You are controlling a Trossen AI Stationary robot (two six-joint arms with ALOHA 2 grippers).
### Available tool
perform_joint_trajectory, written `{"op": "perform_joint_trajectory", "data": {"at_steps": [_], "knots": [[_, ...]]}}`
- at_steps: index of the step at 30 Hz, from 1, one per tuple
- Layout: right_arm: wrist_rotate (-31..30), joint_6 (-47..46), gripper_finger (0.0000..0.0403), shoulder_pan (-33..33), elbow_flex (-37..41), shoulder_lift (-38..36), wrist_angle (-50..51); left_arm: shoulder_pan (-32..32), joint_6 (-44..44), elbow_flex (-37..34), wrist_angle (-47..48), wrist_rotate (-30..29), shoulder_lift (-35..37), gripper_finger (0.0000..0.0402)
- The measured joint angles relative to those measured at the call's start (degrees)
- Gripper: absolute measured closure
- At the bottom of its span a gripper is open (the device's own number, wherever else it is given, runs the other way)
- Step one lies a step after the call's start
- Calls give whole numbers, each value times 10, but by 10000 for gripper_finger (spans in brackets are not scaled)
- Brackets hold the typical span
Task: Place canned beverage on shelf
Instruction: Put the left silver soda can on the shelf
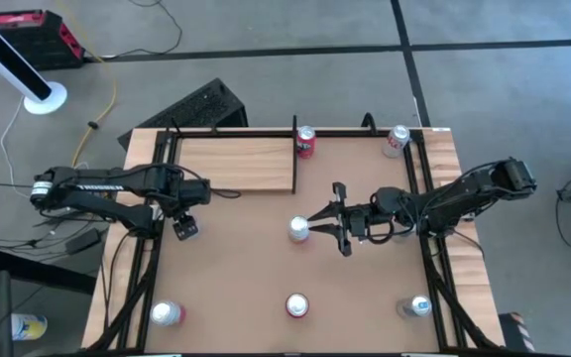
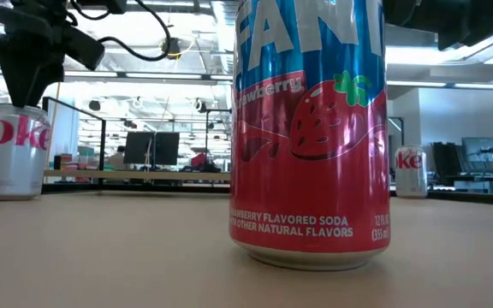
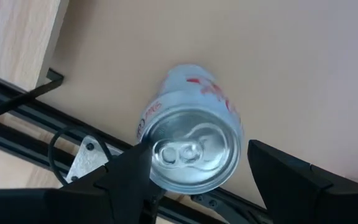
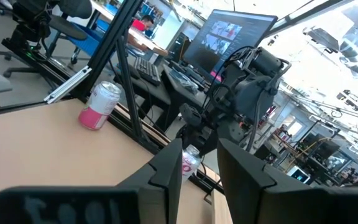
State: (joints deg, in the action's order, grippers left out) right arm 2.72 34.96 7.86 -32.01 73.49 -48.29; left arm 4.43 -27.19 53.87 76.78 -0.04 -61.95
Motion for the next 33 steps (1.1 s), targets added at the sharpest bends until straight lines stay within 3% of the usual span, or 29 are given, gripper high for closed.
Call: {"op": "perform_joint_trajectory", "data": {"at_steps": [15,24,29,33], "knots": [[0,0,275,0,0,0,-2,1,3,2,-4,-5,0,144],[0,0,275,0,0,0,-2,1,62,59,11,47,1,123],[0,0,275,0,0,0,-1,1,41,81,11,-4,1,109],[0,0,275,0,0,0,1,1,25,66,12,-13,0,91]]}}
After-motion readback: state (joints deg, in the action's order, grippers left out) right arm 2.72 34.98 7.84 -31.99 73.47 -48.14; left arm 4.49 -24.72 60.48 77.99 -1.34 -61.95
